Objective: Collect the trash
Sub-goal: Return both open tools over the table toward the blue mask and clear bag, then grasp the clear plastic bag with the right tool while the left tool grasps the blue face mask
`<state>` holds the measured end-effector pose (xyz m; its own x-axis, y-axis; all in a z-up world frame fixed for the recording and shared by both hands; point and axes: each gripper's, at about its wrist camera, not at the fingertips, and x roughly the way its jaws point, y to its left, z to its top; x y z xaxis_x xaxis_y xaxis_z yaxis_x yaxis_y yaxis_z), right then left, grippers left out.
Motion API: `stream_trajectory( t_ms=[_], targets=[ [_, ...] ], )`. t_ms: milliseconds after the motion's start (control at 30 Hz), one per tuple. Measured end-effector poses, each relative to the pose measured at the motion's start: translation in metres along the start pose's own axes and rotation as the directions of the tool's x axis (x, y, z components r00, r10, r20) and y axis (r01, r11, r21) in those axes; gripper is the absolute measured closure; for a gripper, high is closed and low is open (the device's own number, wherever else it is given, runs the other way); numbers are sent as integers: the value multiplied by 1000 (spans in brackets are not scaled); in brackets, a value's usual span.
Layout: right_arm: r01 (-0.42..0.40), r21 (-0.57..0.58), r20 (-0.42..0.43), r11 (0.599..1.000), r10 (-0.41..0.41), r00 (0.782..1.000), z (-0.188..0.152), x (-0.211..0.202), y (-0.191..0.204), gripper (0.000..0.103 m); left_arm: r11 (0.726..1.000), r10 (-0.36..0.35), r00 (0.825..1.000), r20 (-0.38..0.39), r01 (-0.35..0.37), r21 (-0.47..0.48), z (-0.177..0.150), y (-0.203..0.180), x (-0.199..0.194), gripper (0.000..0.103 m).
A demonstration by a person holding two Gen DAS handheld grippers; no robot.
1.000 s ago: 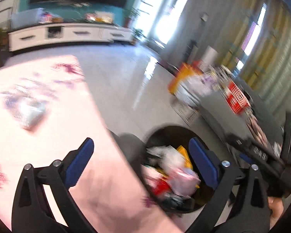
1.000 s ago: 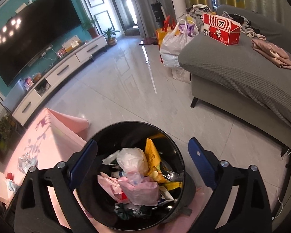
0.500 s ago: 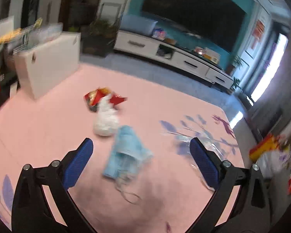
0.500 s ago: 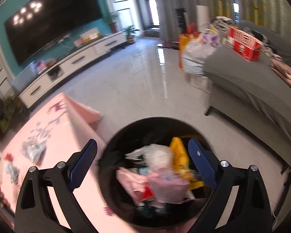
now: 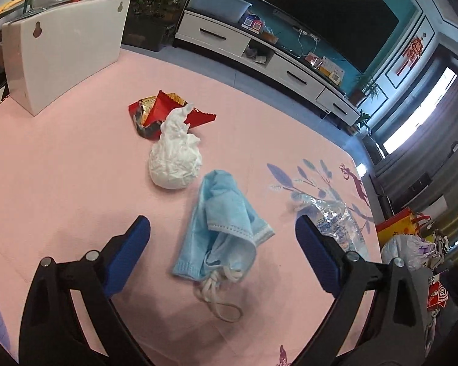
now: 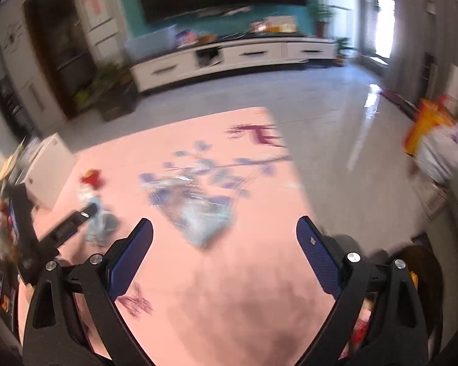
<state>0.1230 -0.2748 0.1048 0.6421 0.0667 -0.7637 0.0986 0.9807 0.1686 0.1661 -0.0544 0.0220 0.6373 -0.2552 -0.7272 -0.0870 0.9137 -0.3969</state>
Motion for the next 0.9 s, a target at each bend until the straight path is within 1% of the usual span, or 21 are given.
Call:
stream_trajectory(
  t_ms=[33, 100, 167, 200, 300, 333, 367, 400, 433, 500, 567, 633, 700, 800, 900],
  targets=[
    [-35, 6, -23, 999, 35, 999, 6, 15, 9, 10, 1000, -1, 1000, -5, 1, -5, 1, 1, 1, 8],
    [-66, 37, -71, 997, 69, 995, 12, 42, 19, 10, 999, -18, 1000, -12, 17, -31, 1, 5, 3, 8],
    [-41, 63, -107, 997, 48, 993, 17, 68, 25, 10, 999, -37, 999, -23, 36, -37, 2, 8, 8, 9],
    [-21, 64, -118, 998, 29, 993, 18, 76, 29, 10, 999, -36, 999, -28, 35, -41, 2, 9, 9, 10],
    [31, 39, -125, 999, -26, 992, 16, 100, 31, 10, 997, -45, 998, -50, 41, -72, 1, 14, 11, 17],
    [47, 13, -142, 999, -45, 989, 15, 110, 33, 10, 995, -57, 997, -58, 52, -82, 0, 14, 13, 18],
    [53, -2, -148, 999, -53, 988, 15, 115, 32, 10, 994, -68, 996, -65, 61, -92, 0, 15, 14, 18],
    [49, -1, -136, 999, -49, 989, 14, 114, 29, 10, 993, -69, 995, -67, 62, -96, -2, 16, 14, 18],
    [40, -1, -121, 999, -40, 992, 15, 115, 27, 10, 994, -66, 995, -69, 59, -97, -2, 16, 15, 19],
    [41, -15, -123, 999, -43, 991, 14, 119, 25, 10, 995, -59, 995, -76, 52, -88, -2, 15, 16, 20],
    [97, -55, -142, 994, -104, 984, 11, 127, 25, 10, 995, -55, 995, -81, 48, -83, -3, 14, 17, 21],
    [126, -104, -137, 987, -140, 981, 9, 135, 29, 10, 996, -48, 996, -79, 42, -75, -3, 15, 18, 21],
    [124, -127, -145, 984, -142, 979, 6, 141, 32, 10, 997, -39, 996, -76, 34, -70, -4, 13, 18, 23],
    [131, -121, -142, 984, -148, 979, 3, 148, 32, 10, 998, -34, 997, -71, 30, -59, -7, 10, 18, 26],
    [117, -125, -154, 985, -136, 979, 1, 154, 30, 10, 998, -36, 997, -64, 32, -62, -8, 10, 18, 29]
  ],
)
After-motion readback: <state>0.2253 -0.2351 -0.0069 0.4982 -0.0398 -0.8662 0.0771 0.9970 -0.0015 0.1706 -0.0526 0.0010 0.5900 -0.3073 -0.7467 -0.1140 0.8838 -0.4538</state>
